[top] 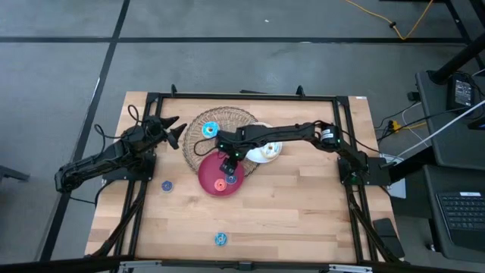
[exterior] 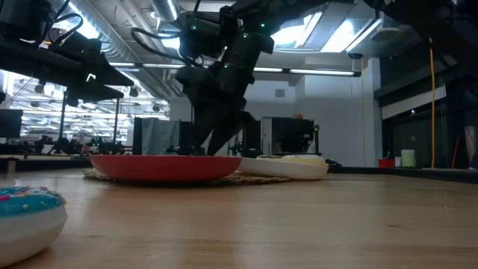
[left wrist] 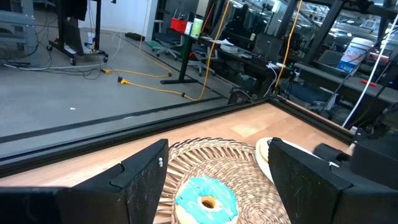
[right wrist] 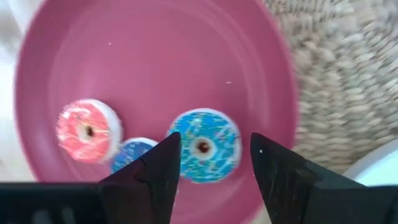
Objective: Pick & Place donuts
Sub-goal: Put the large light blue donut on the white plate
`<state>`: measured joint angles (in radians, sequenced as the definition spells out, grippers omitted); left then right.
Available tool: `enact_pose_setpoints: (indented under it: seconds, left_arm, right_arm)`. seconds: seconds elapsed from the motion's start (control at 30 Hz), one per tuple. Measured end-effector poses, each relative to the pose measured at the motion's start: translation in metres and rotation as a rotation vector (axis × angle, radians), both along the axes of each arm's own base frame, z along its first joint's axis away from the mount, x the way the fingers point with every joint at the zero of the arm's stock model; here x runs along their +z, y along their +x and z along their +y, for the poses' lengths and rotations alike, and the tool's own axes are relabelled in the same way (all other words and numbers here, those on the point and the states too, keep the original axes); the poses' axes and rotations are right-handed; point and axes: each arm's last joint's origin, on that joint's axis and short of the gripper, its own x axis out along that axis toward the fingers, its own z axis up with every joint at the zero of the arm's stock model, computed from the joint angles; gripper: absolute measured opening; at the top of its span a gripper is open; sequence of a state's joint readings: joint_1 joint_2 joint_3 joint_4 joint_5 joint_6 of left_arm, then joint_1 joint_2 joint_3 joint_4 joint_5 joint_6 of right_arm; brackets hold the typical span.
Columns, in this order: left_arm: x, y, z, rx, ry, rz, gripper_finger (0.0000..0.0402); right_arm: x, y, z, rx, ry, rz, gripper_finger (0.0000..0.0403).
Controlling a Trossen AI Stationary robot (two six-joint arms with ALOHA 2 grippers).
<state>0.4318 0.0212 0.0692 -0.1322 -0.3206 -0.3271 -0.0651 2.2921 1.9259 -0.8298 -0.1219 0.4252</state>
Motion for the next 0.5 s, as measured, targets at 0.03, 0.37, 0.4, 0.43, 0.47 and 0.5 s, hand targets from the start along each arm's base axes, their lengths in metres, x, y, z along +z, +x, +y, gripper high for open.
enact_pose_setpoints:
  seconds: [0.03, 0.37, 0.4, 0.43, 0.47, 0.5]
  left_arm:
    - [0.000, 0.000, 0.000, 0.000, 0.000, 0.000, 0.0267]
    - [0.000, 0.000, 0.000, 0.000, 0.000, 0.000, 0.0267]
    - [0.000, 0.000, 0.000, 0.000, 0.000, 0.000, 0.0267]
    - [0.000, 0.000, 0.000, 0.000, 0.000, 0.000, 0.0267]
    - [0.000, 0.000, 0.000, 0.000, 0.000, 0.000, 0.0267]
    - [0.000, 0.000, 0.000, 0.000, 0.000, 0.000, 0.0267]
  right_arm:
    - [0.000, 0.000, 0.002, -0.017, 0.009, -0.001, 0.0196]
    - [0.020, -0.005, 0.024, -0.100, 0.001, -0.075, 0.0238]
    - [0.025, -0.007, 0.026, -0.103, 0.003, -0.100, 0.0242]
    - [0.028, -0.010, 0.028, -0.103, 0.006, -0.122, 0.0245]
    - [0.033, -0.014, 0.030, -0.105, 0.010, -0.148, 0.0247]
    - [0.036, -0.018, 0.032, -0.109, 0.011, -0.168, 0.0249]
